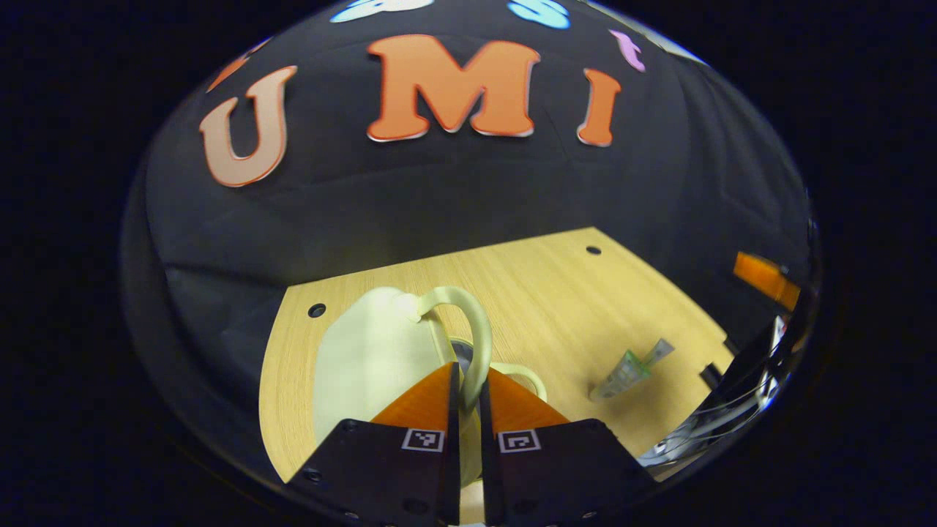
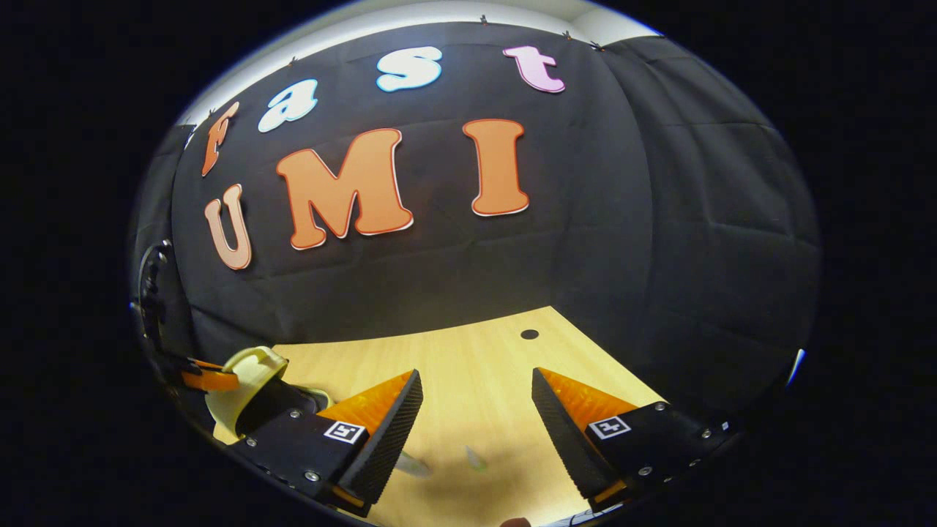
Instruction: First open the suitcase, pack the skin care products into it, and then close the suitcase.
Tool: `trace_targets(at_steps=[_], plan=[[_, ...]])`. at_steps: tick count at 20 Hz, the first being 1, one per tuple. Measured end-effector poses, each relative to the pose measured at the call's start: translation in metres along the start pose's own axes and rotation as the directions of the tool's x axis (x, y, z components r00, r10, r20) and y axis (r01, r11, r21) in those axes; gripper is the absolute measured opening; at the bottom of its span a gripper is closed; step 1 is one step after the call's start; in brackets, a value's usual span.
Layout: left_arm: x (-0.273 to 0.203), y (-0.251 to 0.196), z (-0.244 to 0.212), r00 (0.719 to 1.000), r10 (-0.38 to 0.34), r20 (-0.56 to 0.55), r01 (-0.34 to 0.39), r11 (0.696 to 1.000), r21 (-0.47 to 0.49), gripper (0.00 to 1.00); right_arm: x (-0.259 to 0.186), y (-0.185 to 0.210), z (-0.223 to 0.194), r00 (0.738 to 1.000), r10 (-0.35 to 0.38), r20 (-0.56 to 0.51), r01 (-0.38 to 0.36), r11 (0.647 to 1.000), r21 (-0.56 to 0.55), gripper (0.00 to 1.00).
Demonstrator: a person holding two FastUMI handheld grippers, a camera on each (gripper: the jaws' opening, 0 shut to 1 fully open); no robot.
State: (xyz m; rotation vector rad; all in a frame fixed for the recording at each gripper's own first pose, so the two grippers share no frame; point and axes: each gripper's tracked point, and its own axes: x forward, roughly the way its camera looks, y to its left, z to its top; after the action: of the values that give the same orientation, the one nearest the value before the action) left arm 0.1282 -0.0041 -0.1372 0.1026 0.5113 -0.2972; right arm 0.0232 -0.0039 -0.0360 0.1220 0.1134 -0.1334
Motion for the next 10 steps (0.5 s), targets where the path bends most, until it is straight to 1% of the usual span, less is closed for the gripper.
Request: trace_targets(at_steps=[1,2,3,4,5,8,10], plan=[[-0.001,0.012,0.013,1.000,-0.017,0.021,0.017,0.999,-0.027,0.12,0.000,0.019,0.001,1.000,0.001,0.009,-0.001,1.000,0.011,0.95],[-0.017,0.028,0.007,0.999,-0.029,0.039,0.030,0.998,-0.047,0.12,0.000,0.039,0.003,1.000,0.006,0.018,-0.006,1.000,0.024,0.95],[-0.016,0.040,0.013,0.998,-0.031,0.056,0.035,0.997,-0.062,0.12,0.000,0.059,0.003,1.000,0.013,0.024,-0.014,0.999,0.036,0.95],[-0.023,0.068,0.011,0.997,-0.022,0.070,0.027,0.997,-0.072,0.12,0.001,0.080,0.003,0.999,0.020,0.027,-0.021,0.999,0.047,0.95],[-0.019,0.085,0.008,0.997,-0.010,0.073,0.016,0.997,-0.080,0.07,0.000,0.097,0.001,0.999,0.027,0.026,-0.029,0.998,0.057,0.95],[-0.051,0.158,-0.006,0.998,0.016,0.062,-0.010,0.995,-0.095,0.07,-0.001,0.151,0.002,0.997,0.069,0.028,-0.070,0.996,0.059,0.95],[-0.061,0.194,-0.015,0.998,0.031,0.058,-0.025,0.995,-0.100,0.07,0.000,0.172,0.002,0.997,0.078,0.021,-0.079,0.996,0.031,0.95]])
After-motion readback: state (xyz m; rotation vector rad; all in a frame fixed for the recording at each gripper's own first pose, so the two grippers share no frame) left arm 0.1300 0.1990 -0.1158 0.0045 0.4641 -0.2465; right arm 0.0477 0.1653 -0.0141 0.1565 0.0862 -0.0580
